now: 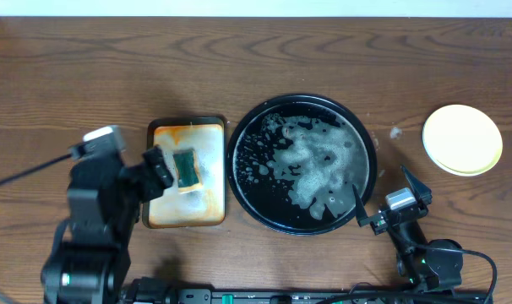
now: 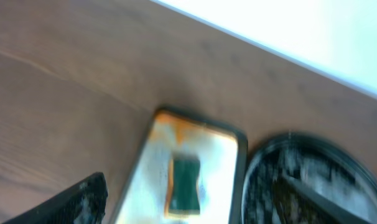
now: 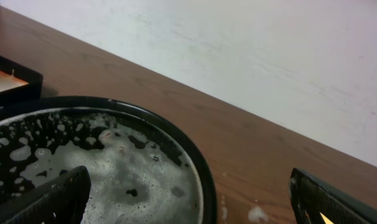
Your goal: Clean dirty plates on tray and stack at the side
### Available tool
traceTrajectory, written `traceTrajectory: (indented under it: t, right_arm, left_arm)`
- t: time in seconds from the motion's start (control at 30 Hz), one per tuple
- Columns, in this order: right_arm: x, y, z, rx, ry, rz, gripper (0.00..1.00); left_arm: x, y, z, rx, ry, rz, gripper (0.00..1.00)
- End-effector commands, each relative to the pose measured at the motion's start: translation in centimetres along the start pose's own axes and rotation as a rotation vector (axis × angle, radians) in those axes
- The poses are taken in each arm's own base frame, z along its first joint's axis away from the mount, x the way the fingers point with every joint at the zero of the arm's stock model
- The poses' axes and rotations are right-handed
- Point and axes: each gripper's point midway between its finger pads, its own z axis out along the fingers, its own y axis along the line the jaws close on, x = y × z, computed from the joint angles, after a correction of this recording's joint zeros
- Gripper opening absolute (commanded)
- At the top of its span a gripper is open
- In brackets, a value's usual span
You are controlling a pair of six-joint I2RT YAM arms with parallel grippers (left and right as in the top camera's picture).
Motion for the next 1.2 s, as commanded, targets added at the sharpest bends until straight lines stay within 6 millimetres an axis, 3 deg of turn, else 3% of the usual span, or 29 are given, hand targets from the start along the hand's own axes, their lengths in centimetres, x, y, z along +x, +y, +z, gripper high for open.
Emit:
traceTrajectory:
  t: [0.0, 0.23, 0.53, 0.7, 0.9, 1.17]
  right_arm:
    - [0.0, 0.1, 0.0, -0.002, 0.000, -0.012, 0.99]
    - [0.0, 0.1, 0.0, -0.002, 0.000, -0.012, 0.99]
    - [0.0, 0.1, 0.0, -0.002, 0.000, -0.012, 0.99]
    - [0.0, 0.1, 0.0, -0.002, 0.000, -0.012, 0.99]
    - [0.0, 0.1, 0.0, -0.002, 0.000, -0.012, 0.99]
    - [0.0, 0.1, 0.0, -0.002, 0.000, -0.012, 0.99]
  left_arm:
    - [0.4, 2.1, -0.1, -0.031, -0.099, -0.068, 0.86]
    - [1.2, 3.9, 0.2, 0.016, -0.335, -0.150, 0.86]
    - [2.3, 4.6, 0.9, 0.092, -0.533, -0.190, 0.86]
    - [3.0, 5.0, 0.9, 0.110, -0.587, -0.202, 0.86]
    - [4.1, 5.4, 2.7, 0.108, -0.598, -0.212, 0.86]
    - [8.0, 6.7, 6.1, 0.063, -0.487, -0.214, 0.86]
